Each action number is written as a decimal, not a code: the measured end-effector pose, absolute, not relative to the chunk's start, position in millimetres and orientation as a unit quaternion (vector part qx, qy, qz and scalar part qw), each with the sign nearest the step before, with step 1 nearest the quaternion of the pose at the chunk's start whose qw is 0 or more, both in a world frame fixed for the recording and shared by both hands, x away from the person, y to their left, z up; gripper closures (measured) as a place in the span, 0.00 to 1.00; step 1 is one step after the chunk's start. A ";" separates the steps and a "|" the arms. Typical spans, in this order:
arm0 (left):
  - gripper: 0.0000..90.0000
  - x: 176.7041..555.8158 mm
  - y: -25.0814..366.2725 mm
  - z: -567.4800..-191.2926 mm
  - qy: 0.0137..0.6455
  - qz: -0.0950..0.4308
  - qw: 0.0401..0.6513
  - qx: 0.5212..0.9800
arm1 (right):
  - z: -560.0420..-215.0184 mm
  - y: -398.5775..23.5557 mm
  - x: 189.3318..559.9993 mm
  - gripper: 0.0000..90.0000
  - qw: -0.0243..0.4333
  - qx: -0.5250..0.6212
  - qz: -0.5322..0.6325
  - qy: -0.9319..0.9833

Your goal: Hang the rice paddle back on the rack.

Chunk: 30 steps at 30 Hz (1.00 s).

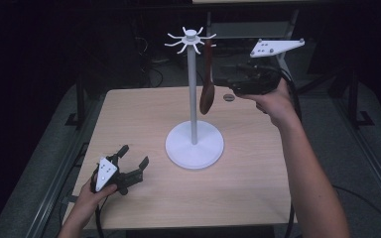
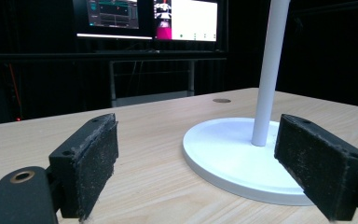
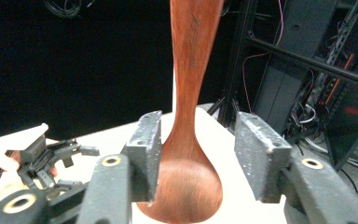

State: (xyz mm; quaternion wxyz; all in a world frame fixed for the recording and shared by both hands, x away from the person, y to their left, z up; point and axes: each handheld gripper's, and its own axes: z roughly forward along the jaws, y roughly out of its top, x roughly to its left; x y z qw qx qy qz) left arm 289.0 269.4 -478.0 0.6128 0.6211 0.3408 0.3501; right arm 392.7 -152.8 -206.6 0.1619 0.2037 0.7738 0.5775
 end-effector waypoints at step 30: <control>0.14 288.8 269.9 -478.1 0.339 0.352 0.611 0.623 | -313.2 -218.1 377.6 0.39 0.150 0.311 0.495 0.798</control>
